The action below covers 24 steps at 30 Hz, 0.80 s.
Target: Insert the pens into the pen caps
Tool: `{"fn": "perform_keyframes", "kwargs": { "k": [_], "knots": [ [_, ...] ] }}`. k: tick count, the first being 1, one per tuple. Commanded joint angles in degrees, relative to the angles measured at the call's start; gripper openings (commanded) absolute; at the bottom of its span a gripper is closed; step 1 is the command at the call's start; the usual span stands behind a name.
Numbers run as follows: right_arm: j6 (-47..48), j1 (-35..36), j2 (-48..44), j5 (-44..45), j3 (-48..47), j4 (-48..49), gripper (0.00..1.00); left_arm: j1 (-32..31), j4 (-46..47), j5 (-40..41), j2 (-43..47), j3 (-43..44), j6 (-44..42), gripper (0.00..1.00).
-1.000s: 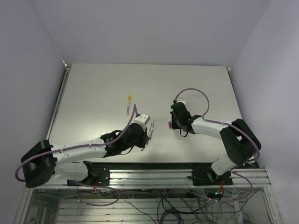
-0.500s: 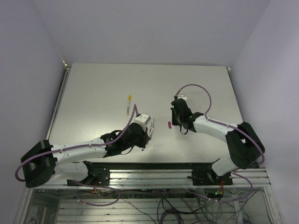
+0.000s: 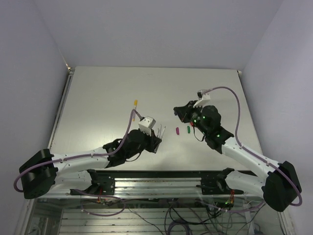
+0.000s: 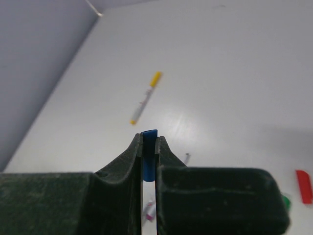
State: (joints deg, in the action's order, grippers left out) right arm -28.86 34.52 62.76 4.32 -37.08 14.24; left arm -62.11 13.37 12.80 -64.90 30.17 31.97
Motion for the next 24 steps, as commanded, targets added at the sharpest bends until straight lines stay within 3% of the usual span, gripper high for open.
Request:
{"fn": "perform_keyframes", "kwargs": {
  "k": [1, 12, 24],
  "knots": [
    [-5.1, 0.2, -3.1, -6.7, 4.3, 14.4, 0.0, -0.4, 13.2, -0.5, 0.8, -2.1, 1.1, 0.07],
    [-13.1, 0.2, -1.1, -13.1, 11.7, 35.6, 0.0, -0.4, 22.3, -2.5, -2.3, -1.4, 1.5, 0.07],
    [-15.0, 0.4, -3.7, -12.0, 15.0, 37.9, 0.0, -0.4, 27.7, -1.5, -1.6, -3.7, 2.9, 0.07]
  ]
}}
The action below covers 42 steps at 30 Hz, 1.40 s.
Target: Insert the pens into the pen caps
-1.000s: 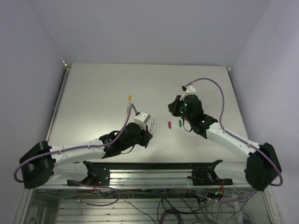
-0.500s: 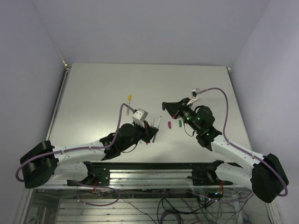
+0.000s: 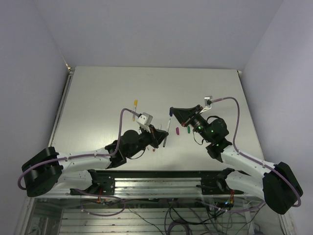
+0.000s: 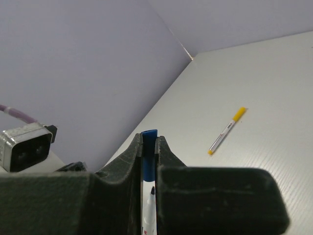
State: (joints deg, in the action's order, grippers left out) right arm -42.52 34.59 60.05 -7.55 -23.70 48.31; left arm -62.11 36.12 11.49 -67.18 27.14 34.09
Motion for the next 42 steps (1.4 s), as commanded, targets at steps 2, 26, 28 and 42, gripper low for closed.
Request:
{"fn": "perform_keyframes", "kwargs": {
  "k": [2, 26, 28, 42],
  "knots": [
    [-1.7, 0.2, -1.0, -0.1, 2.0, 4.5, 0.0, -0.4, 5.6, -0.1, 0.8, -0.9, 0.9, 0.07],
    [-1.6, 2.0, 1.1, 0.2, 2.5, 6.5, 0.0, -0.4, 7.5, 0.0, 0.6, -1.5, 1.2, 0.07],
    [-1.4, 2.1, 1.1, 0.3, 2.3, 6.1, 0.0, -0.4, 7.6, 0.2, 0.6, -1.6, 1.2, 0.07],
    [-0.7, 3.1, 1.6, 0.6, 2.3, 5.4, 0.0, -0.4, 8.7, 2.1, 2.0, -2.8, 1.2, 0.07]
  ]
}}
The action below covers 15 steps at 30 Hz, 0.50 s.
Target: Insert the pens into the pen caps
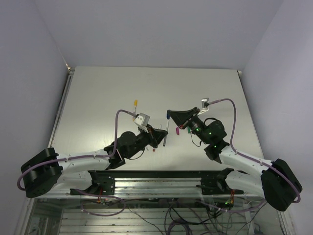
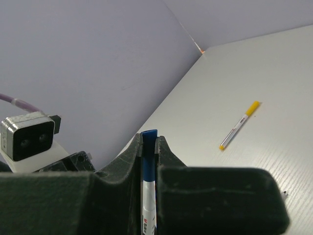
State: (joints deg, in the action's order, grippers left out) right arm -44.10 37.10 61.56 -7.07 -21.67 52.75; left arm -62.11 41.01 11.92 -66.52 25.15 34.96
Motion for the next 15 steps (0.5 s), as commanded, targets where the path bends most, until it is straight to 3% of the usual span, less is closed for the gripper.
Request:
{"fn": "perform_keyframes", "kwargs": {
  "k": [1, 15],
  "knots": [
    [0.8, 0.6, 0.1, 0.2, 0.3, 1.1, 0.0, -0.4, 4.1, 1.8, 1.4, -0.9, 0.4, 0.07],
    [0.4, 3.8, 1.4, 0.0, 1.7, 2.1, 0.0, -0.4, 10.0, 3.1, 0.5, -2.0, 1.6, 0.07]
  ]
}}
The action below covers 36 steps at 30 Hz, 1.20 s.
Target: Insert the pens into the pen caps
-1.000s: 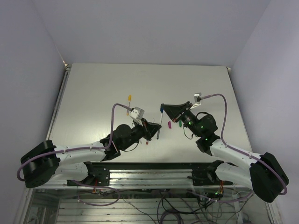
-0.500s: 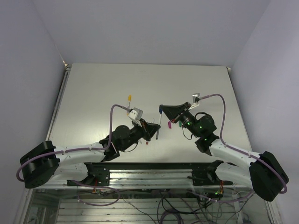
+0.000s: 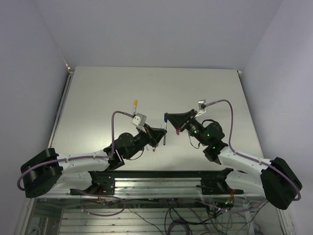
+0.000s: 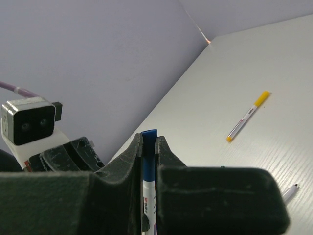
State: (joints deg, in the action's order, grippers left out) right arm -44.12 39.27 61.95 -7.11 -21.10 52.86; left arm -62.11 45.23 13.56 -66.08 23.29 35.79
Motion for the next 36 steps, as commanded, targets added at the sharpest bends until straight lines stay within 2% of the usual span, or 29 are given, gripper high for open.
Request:
{"fn": "perform_keyframes", "kwargs": {
  "k": [1, 10, 15, 22, 36],
  "knots": [
    [0.6, 2.3, 1.2, 0.3, 1.2, 2.0, 0.0, -0.4, 6.6, 1.8, -0.2, -0.2, 0.8, 0.07],
    [6.7, 8.5, 0.9, 5.1, -0.3, -4.2, 0.0, -0.4, 10.0, 4.0, -0.5, 0.9, -0.2, 0.07],
    [8.7, 10.5, 0.4, 8.8, -1.3, -9.9, 0.0, -0.4, 7.1, 6.9, 1.9, 2.8, -3.0, 0.07],
    [9.6, 12.4, -0.2, 11.7, -0.9, -14.0, 0.0, -0.3, 3.6, 11.5, 5.6, 4.3, -7.0, 0.07],
    [9.3, 16.5, 2.5, 14.2, -1.7, -19.0, 0.0, 1.7, 3.4, 12.0, 5.2, 6.9, -9.7, 0.07]
  ]
}}
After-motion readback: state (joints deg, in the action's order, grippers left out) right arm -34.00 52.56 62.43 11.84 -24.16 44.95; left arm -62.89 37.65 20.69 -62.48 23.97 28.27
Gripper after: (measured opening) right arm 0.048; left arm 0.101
